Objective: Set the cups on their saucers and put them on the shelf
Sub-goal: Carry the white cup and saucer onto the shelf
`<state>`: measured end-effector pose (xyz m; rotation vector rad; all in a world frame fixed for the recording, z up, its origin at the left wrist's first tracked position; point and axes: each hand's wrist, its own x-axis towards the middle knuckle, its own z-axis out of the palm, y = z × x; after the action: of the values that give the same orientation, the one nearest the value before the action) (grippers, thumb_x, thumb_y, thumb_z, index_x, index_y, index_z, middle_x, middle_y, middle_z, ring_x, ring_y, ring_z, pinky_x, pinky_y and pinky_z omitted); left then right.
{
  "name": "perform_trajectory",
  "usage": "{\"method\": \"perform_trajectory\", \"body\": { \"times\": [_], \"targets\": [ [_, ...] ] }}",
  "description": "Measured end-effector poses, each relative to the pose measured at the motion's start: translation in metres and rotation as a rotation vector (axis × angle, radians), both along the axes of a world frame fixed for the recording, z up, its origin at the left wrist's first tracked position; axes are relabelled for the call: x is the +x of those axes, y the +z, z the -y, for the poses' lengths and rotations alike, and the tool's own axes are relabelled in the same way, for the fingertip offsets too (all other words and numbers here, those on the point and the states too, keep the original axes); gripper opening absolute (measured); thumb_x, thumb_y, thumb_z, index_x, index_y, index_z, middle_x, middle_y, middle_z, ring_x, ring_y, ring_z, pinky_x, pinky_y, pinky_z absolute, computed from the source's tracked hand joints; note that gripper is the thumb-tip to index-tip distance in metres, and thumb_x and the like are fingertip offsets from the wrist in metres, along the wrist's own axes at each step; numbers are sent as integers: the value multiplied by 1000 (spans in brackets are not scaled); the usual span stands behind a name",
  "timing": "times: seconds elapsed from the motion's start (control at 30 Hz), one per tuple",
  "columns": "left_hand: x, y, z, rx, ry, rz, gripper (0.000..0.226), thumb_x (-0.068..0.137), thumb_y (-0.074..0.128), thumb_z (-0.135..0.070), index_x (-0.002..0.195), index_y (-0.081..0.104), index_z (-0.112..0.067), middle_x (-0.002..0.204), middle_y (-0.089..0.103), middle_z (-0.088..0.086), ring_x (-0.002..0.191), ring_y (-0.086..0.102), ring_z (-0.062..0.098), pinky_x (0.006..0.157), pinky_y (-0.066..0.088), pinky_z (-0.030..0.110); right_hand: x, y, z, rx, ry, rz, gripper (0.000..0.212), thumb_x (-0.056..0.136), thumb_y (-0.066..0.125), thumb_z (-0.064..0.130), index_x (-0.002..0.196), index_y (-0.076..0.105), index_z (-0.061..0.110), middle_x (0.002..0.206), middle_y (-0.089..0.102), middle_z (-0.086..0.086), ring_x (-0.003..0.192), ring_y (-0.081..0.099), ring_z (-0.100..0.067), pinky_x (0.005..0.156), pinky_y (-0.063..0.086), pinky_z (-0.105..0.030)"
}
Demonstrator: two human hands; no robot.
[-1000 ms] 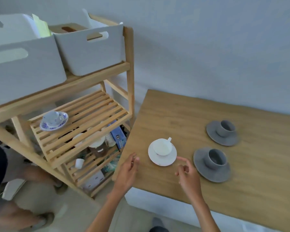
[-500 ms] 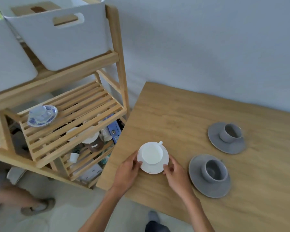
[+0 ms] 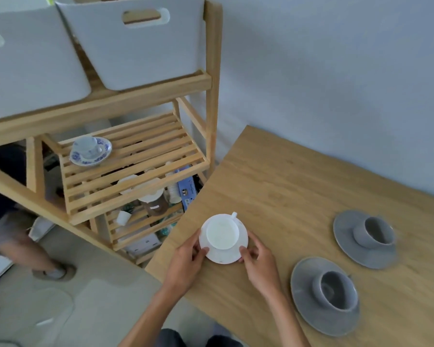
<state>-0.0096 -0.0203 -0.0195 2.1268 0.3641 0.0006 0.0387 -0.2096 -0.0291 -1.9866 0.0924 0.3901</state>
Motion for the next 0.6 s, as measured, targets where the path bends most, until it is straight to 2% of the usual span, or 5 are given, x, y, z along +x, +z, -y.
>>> {"method": "perform_trajectory", "body": {
  "times": [0.17,0.3,0.37,0.47,0.6],
  "targets": [
    [-3,2,-15,-10,88,-5,54,95,62,-21,144,42,-29,76,56,-15,71,55,4,64,43,13,14,-1,-20,43,51,-16,48,98,62,14,143,55,30,79,77,0,73,74,-8,80,60,-30],
    [12,2,-46,-17,129,-21,55,95,61,-26,146,41,-30,93,65,-10,83,60,5,74,50,23,36,8,-50,33,101,-5,46,99,62,17,143,54,28,80,76,-3,73,72,-6,69,54,-12],
    [16,3,-64,0,150,-13,56,95,62,-23,147,40,-26,87,61,-12,79,57,3,70,47,23,45,12,-69,27,140,10,46,99,62,16,142,54,29,78,75,-3,72,70,0,66,49,-7],
    [19,5,-93,4,183,20,53,96,61,-19,145,43,-25,82,55,-14,71,53,2,62,40,18,58,16,-102,12,209,23,45,99,62,18,142,54,31,77,75,-3,69,66,7,62,47,-5],
    [31,0,-140,4,210,44,53,96,61,-20,145,43,-24,81,57,-9,69,55,9,64,50,31,81,17,-150,24,260,19,46,99,62,18,143,53,29,80,75,0,69,66,11,61,46,-4]
  ]
}}
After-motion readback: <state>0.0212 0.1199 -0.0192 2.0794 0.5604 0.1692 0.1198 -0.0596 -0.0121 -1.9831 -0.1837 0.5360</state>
